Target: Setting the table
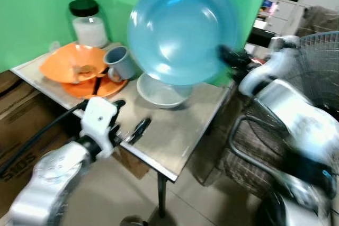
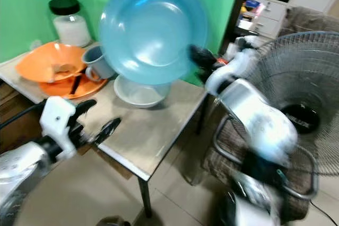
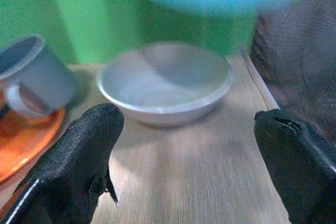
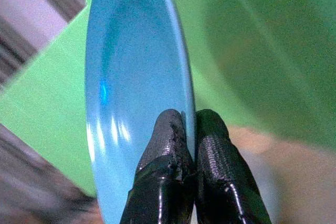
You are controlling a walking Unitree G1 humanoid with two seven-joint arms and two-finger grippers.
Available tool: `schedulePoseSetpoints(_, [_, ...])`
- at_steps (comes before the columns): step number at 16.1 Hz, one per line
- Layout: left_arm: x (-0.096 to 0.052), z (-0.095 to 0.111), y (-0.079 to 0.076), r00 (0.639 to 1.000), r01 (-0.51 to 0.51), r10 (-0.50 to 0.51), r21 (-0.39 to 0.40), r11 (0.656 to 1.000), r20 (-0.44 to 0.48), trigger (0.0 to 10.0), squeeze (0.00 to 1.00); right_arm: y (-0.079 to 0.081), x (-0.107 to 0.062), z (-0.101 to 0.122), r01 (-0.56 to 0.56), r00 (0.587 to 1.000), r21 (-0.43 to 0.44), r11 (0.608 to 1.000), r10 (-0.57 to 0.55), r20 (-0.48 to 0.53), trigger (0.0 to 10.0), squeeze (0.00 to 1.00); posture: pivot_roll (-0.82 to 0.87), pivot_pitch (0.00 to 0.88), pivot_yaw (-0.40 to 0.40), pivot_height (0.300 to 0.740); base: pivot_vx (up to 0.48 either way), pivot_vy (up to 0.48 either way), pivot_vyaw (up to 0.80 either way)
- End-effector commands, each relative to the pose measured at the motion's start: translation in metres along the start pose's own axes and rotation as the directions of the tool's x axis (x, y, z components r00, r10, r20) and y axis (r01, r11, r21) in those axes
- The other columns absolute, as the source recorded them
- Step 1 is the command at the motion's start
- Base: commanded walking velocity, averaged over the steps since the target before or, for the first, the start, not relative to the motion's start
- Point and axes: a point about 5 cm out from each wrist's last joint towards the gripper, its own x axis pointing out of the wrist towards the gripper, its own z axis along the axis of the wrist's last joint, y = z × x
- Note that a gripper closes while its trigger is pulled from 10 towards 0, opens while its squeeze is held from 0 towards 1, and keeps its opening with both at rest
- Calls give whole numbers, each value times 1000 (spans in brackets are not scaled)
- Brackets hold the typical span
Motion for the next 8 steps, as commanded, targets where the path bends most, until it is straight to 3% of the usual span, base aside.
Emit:
schedulePoseSetpoints(1, [3, 5, -3, 1000, -15, 14, 20, 1000, 23, 10000, 0, 14, -5, 7, -41, 998, -76, 996, 43, 34, 10000, 0, 179, 0, -37, 740, 0, 0, 0])
schedulePoseSetpoints(3, [12, 4, -3, 996, -91, 90, 48, 995, 28, 10000, 0, 22, -26, 6, -23, 998, -270, 963, 38, 51, 10000, 0, 159, 0, -29, 740, 0, 0, -272])
schedulePoseSetpoints(5, [16, 11, 0, 989, -132, 129, 53, 990, 70, 10000, 0, 28, -34, -1, -24, 998, -322, 946, 40, 43, 10000, 0, 144, 0, -18, 740, 0, 0, -766])
schedulePoseSetpoints(8, [20, 20, 2, 972, -200, 194, 37, 979, 133, 10000, 0, 21, -39, -10, 45, 997, -363, 931, -18, 78, 10000, 0, 138, 0, -22, 740, 0, 0, -765])
